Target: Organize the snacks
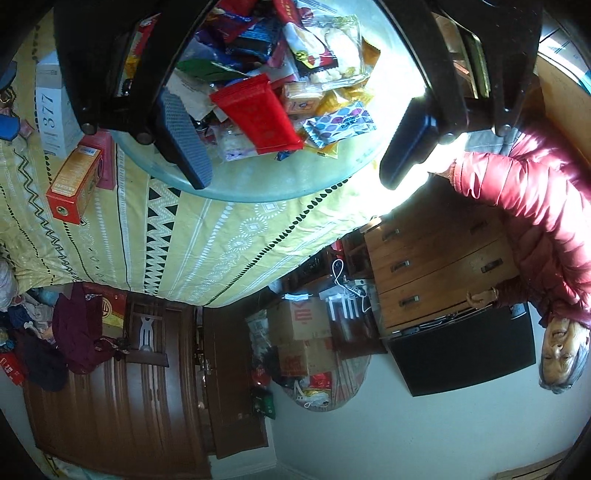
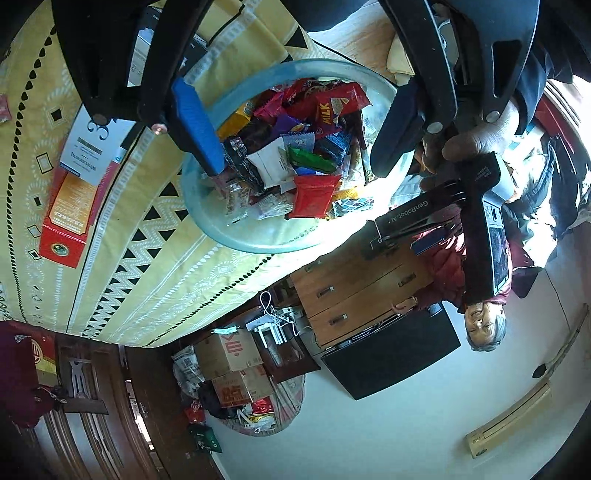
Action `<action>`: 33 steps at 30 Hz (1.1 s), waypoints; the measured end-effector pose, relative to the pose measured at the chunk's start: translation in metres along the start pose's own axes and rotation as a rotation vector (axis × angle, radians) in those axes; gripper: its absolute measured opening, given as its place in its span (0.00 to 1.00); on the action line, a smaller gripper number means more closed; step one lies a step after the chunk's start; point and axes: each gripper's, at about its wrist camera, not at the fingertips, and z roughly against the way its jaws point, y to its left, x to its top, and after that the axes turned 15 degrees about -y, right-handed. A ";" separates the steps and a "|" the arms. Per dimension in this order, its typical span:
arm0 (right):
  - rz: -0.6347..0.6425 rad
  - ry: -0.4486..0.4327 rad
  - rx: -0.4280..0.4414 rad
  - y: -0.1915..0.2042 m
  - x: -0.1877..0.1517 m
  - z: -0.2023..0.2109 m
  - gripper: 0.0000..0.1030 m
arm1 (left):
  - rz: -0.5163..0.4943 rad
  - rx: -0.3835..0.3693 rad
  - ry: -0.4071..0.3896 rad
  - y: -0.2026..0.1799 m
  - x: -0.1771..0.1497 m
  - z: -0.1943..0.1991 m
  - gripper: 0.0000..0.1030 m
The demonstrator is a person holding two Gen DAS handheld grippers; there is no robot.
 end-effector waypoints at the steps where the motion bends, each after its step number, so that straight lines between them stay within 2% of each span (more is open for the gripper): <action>1: -0.006 -0.009 -0.008 -0.006 -0.001 0.010 0.82 | -0.004 -0.006 -0.006 -0.006 0.003 0.003 0.90; 6: -0.031 -0.033 -0.074 -0.038 -0.020 0.060 0.83 | -0.029 -0.085 -0.049 -0.051 0.016 0.027 0.92; 9: -0.081 -0.012 -0.150 -0.072 -0.050 0.096 0.83 | -0.037 -0.176 -0.088 -0.088 0.026 0.046 0.95; 13: -0.168 0.019 -0.288 -0.136 -0.093 0.151 0.83 | -0.063 -0.363 -0.108 -0.157 0.033 0.073 0.95; 15: -0.221 0.022 -0.351 -0.175 -0.109 0.184 0.78 | -0.075 -0.479 -0.102 -0.196 0.029 0.089 0.95; 16: -0.235 0.023 -0.371 -0.189 -0.113 0.195 0.70 | -0.074 -0.535 -0.089 -0.212 0.027 0.094 0.95; 17: -0.258 0.023 -0.409 -0.210 -0.118 0.211 0.66 | -0.072 -0.586 -0.072 -0.227 0.023 0.098 0.95; 19: -0.287 0.019 -0.455 -0.239 -0.123 0.231 0.65 | -0.076 -0.682 -0.020 -0.264 0.009 0.102 0.95; 20: -0.292 0.020 -0.483 -0.259 -0.123 0.241 0.64 | -0.078 -0.702 -0.002 -0.274 0.004 0.102 0.95; 24: -0.302 0.021 -0.532 -0.321 -0.109 0.253 0.64 | -0.096 -0.777 0.084 -0.316 -0.031 0.094 0.95; 27: -0.358 0.026 -0.555 -0.383 -0.098 0.244 0.64 | -0.129 -0.796 0.114 -0.331 -0.056 0.094 0.95; 30: -0.356 0.082 -0.563 -0.438 -0.084 0.215 0.64 | -0.157 -0.812 0.135 -0.343 -0.076 0.096 0.95; 33: -0.353 0.142 -0.527 -0.485 -0.070 0.171 0.64 | -0.150 -0.818 0.157 -0.348 -0.088 0.094 0.95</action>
